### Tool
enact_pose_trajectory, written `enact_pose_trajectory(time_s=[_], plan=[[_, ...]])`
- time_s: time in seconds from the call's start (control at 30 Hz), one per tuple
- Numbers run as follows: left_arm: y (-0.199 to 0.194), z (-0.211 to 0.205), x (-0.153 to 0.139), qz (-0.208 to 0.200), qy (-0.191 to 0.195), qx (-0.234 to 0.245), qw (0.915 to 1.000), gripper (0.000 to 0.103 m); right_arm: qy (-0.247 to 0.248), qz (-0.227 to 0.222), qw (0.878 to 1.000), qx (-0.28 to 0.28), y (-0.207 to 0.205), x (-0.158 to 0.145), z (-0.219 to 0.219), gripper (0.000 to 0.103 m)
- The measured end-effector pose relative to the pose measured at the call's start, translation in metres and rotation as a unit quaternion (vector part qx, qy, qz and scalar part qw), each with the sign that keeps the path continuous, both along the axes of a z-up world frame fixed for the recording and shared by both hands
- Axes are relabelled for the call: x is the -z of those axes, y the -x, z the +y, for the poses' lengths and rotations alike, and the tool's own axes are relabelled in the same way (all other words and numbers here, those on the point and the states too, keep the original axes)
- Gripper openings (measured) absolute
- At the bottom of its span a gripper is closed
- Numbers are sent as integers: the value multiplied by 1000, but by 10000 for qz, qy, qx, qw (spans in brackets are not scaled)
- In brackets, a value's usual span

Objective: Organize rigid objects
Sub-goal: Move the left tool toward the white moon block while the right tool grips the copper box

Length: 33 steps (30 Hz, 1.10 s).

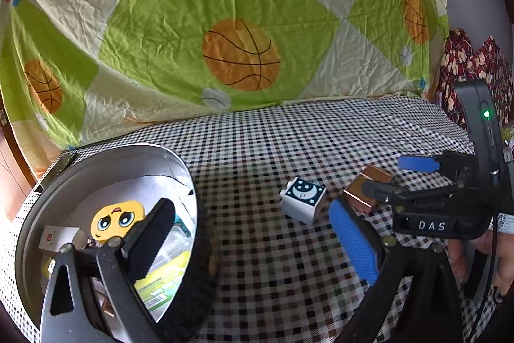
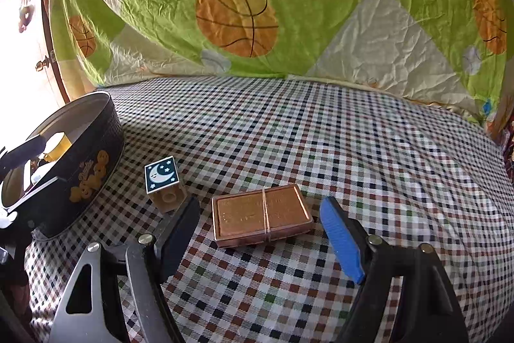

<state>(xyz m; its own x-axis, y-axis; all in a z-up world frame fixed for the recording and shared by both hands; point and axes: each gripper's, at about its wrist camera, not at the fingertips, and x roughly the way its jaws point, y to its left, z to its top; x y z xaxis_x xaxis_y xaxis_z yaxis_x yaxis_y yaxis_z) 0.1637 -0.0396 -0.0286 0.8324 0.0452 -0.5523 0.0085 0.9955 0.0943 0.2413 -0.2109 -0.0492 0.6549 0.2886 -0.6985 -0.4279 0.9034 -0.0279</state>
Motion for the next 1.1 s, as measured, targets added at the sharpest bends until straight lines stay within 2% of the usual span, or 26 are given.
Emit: enact_pose_trajectory(time_s=[0.2,0.23,0.37,0.43,0.6,0.7,0.8,0.83,1.1], plan=[[-25,-5,2,184,-156,-119,9996,99,26,381,9992,-144,-15,11,7,80],[-27,-6,1,208,-164,-122,9996,99,10,381,9991,-190,-16,11,8,84],[-35,-10,2,227,-279,-134,9993,101,213,387,9986,-290,-19,14,15,89],[-37,-11,3,261,-293,-134,9991,101,383,440,9980,-243,-23,18,18,90],[-36,-16,5,283,-316,-82,9991,101,210,826,9964,-46,-35,26,7,90],[-37,-23,8,339,-314,68,9989,101,182,858,9961,-25,-37,27,6,90],[-38,-29,12,376,-318,188,9986,101,294,783,9965,-43,-34,26,9,80],[-39,-29,13,407,-308,193,9985,101,316,772,9965,-38,-35,26,9,79],[-47,-41,20,533,-395,306,9973,100,27,713,9946,759,-37,21,-24,79]])
